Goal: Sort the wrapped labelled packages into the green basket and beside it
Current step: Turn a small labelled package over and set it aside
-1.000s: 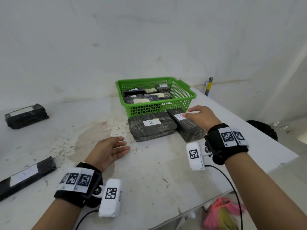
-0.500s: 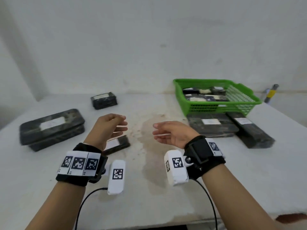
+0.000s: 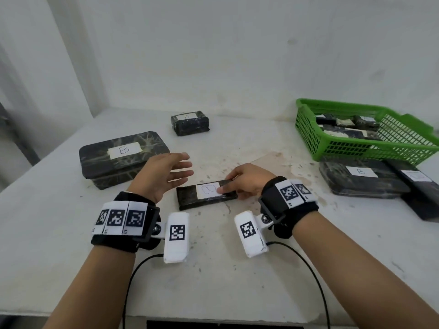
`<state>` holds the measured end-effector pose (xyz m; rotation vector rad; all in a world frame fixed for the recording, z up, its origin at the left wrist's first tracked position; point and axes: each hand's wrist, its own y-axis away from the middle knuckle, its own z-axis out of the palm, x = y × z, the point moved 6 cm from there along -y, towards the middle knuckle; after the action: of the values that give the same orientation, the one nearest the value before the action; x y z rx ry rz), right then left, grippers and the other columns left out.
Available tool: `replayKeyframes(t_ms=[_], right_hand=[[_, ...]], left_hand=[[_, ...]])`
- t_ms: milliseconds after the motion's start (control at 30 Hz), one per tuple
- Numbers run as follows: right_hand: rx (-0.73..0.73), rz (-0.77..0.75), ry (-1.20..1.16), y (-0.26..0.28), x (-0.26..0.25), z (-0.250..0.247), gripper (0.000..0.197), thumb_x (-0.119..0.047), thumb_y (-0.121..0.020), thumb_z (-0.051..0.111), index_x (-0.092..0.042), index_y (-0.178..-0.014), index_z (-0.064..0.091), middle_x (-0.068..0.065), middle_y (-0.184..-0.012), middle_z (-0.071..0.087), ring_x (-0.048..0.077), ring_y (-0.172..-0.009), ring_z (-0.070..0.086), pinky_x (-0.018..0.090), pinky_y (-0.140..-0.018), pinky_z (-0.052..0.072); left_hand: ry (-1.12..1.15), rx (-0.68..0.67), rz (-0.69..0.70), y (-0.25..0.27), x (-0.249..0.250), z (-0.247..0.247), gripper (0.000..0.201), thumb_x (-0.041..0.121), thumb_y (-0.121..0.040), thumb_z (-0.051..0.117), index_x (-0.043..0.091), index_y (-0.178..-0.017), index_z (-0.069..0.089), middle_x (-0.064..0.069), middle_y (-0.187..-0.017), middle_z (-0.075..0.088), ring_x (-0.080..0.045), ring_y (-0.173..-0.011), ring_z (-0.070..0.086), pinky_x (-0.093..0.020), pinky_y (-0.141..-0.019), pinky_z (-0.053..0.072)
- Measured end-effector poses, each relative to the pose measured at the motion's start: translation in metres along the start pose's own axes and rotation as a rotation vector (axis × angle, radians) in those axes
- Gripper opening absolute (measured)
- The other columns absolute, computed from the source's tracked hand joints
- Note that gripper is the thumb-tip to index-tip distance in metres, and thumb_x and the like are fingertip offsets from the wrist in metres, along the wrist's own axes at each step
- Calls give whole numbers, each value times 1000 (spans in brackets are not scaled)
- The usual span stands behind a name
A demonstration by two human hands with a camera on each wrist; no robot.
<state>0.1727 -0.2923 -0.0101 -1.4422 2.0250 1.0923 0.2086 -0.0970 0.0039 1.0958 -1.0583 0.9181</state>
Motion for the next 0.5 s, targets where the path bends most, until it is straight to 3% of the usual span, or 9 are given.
replayKeyframes(t_ms=[167,300,500], right_hand=[[33,3,-51,1,5,-9,32,-28,-69,89,-16,-86,65,3,-85,67,18,-74,59,29,-71,50],[16,12,-341,2,10,-17,22,-12,-75,83,-11,-86,64,3,-83,69,14,-74,64,21,-65,53],[29,-49,-713,6,20,-20,15,-6,-80,75,-12,-89,64,1,-75,72,7,-61,68,16,-56,53]], left_hand=[[134,22,38,-3,-1,-4,11,17,-98,55,10,-95,64,-5,-93,67,-20,-86,68,-26,-76,52],[141,49,85,-4,1,-8,11,16,-98,55,12,-93,65,-4,-91,66,-19,-85,67,-25,-76,52],[163,77,84,-6,-6,-3,6,18,-94,61,13,-93,63,-4,-94,65,-18,-91,62,-25,-79,50]])
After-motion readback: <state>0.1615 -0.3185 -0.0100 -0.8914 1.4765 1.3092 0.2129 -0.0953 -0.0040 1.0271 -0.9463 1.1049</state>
